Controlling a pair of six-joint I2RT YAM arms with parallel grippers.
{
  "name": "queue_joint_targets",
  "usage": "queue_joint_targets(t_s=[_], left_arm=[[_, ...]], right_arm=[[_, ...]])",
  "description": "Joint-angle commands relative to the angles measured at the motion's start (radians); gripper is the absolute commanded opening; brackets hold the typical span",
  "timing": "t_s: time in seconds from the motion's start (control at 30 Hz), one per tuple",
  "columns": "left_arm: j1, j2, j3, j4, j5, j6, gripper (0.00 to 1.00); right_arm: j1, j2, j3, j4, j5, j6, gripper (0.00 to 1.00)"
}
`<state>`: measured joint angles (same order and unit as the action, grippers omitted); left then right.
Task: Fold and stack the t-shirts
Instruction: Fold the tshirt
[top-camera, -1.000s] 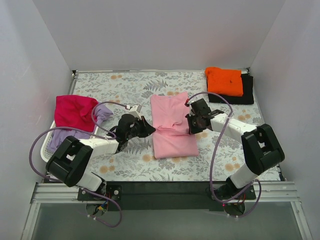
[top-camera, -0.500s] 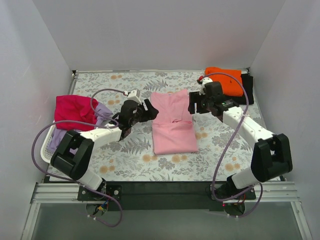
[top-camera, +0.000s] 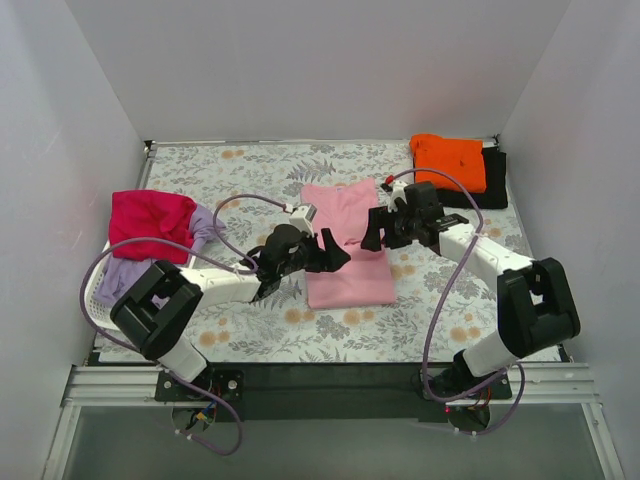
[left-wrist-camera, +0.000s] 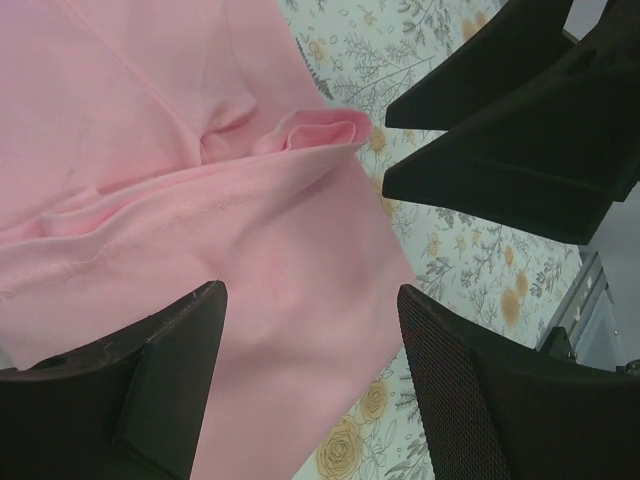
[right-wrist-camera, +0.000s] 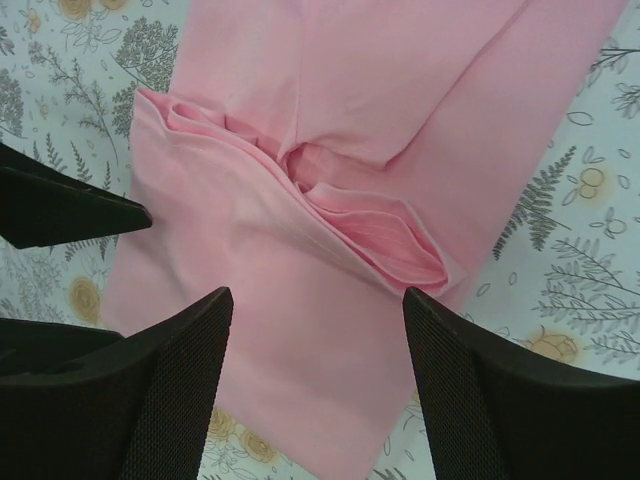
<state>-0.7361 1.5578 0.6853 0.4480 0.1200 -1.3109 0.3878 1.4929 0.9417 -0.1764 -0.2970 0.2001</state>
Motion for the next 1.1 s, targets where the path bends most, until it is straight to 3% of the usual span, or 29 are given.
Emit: queue_joint_targets(t_s=[0.0,0.33,0.5,0.77,1.07], left_arm=[[-0.008,0.045,-0.015,0.076,0.067,-0.028,0.64],[-0.048,0.139,-0.036,0.129,0.076,-0.037,0.64],[-0.055,0.143,-0.076,0.126,0.069,-0.028,0.64],[-0.068,0.16,-0.15,0.139,0.049,-0.01,0.64],[-0.082,0.098,-0.101,0.075,0.035,0.055,0.64]], right_arm=[[0.002,0.033,0.014,0.074,-0.125,0.01,0.62],[0.016,0.196,0.065,0.089,-0.117,0.021,0.6],[0.019,0.213,0.098,0.086,0.014,0.021,0.6],[0.02,0.135,0.143,0.074,0.145,0.016,0.61],[0.02,-0.084,0.0,0.028,0.173,0.004,0.64]])
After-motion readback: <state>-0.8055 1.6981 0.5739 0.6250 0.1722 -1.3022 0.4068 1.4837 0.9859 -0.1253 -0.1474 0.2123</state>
